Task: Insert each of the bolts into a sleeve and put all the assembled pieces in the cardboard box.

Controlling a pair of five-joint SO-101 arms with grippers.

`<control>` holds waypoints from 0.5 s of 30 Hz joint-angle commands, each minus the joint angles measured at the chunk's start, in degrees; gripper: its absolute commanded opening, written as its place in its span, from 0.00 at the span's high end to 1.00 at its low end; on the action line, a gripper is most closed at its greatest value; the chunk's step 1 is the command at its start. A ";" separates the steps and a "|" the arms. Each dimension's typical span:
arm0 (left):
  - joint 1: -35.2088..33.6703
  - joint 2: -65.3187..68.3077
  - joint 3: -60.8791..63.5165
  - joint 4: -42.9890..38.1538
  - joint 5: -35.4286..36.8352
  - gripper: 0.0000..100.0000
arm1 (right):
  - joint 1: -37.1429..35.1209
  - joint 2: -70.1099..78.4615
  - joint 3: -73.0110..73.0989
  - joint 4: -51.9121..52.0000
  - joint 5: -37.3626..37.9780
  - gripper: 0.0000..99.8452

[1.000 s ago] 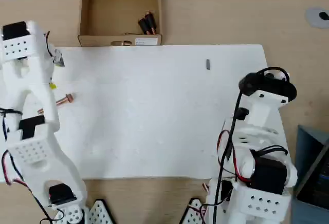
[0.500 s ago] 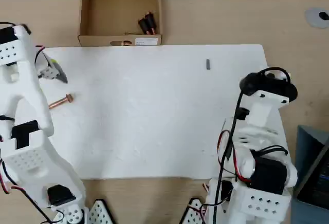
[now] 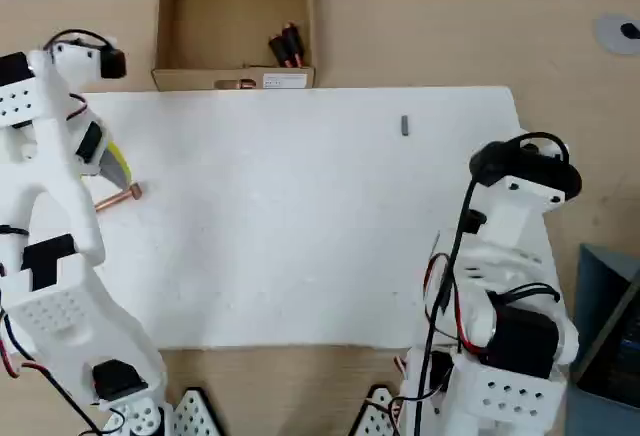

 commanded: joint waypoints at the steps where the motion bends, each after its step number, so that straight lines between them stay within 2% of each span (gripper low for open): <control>1: 0.09 -2.51 -0.18 0.62 -8.62 0.75 | 0.84 -0.48 -0.92 -1.14 -0.18 0.99; 8: 0.09 2.59 -0.79 0.62 -21.27 0.75 | 0.75 -0.48 -0.92 -1.32 -0.09 0.99; 15: 0.18 7.96 -3.08 0.53 -28.04 0.75 | 0.57 -0.48 -0.92 -1.32 -0.09 0.99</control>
